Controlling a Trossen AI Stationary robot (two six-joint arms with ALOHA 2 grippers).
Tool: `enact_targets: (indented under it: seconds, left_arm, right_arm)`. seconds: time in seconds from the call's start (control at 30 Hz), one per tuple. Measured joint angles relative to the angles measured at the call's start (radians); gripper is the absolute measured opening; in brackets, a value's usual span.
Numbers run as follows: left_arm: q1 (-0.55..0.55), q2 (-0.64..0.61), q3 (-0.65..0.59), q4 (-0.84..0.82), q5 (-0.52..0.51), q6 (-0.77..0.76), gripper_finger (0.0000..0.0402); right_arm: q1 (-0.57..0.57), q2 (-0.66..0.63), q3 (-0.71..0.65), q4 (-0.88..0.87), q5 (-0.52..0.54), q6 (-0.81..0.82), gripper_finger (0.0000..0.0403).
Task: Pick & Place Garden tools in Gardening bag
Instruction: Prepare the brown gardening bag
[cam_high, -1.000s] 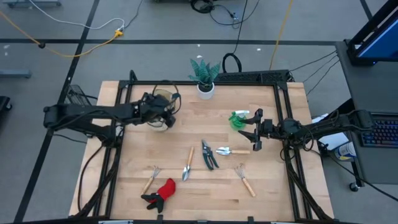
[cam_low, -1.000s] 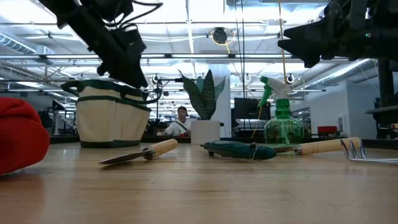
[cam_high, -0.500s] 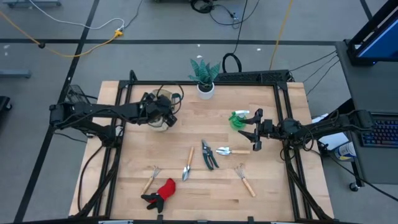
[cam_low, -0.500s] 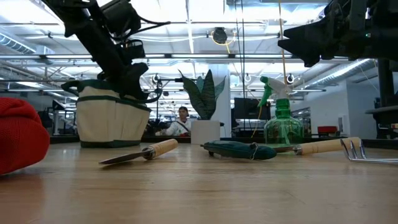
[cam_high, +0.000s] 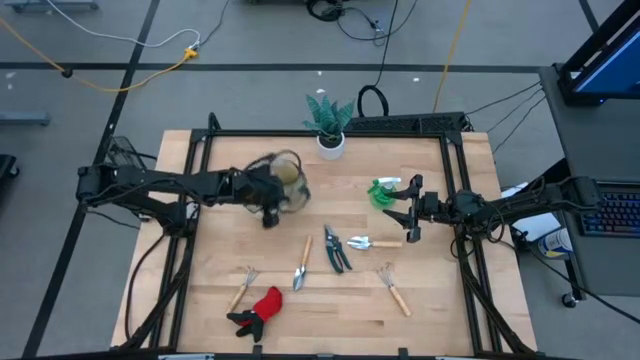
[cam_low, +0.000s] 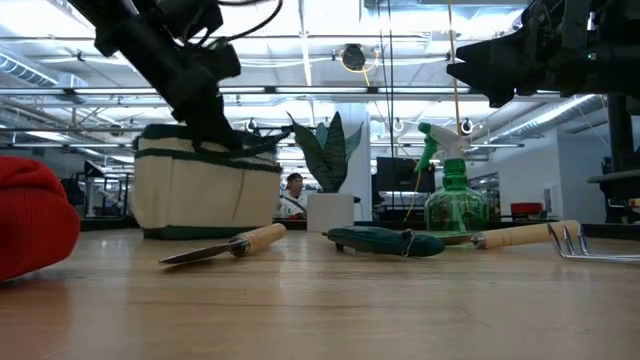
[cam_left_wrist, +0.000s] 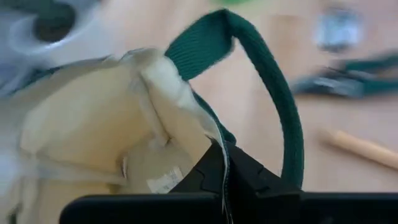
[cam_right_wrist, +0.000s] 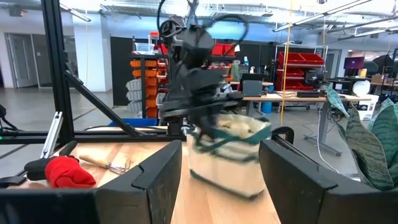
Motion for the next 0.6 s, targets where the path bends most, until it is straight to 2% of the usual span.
enact_targets:
  seconds: [0.1, 0.23, 0.47, 0.6]
  left_arm:
    - [-0.048, -0.003, 0.001, 0.020, 0.081, 0.136, 0.0005]
    - [-0.093, -0.002, 0.001, 0.034, 0.090, 0.205, 0.0009]
    - [-0.106, -0.002, 0.001, 0.026, 0.021, 0.193, 0.0030]
    - [-0.106, 0.002, 0.001, 0.025, 0.011, 0.169, 0.0046]
  right_arm:
    - [0.000, 0.000, 0.000, -0.001, 0.000, 0.000, 0.0206]
    - [0.000, 0.000, 0.000, -0.004, 0.000, 0.010, 0.0206]
    - [0.000, 0.000, 0.000, -0.026, 0.005, 0.024, 0.0206]
    - [0.000, 0.001, 0.000, -0.068, 0.094, 0.034, 0.0206]
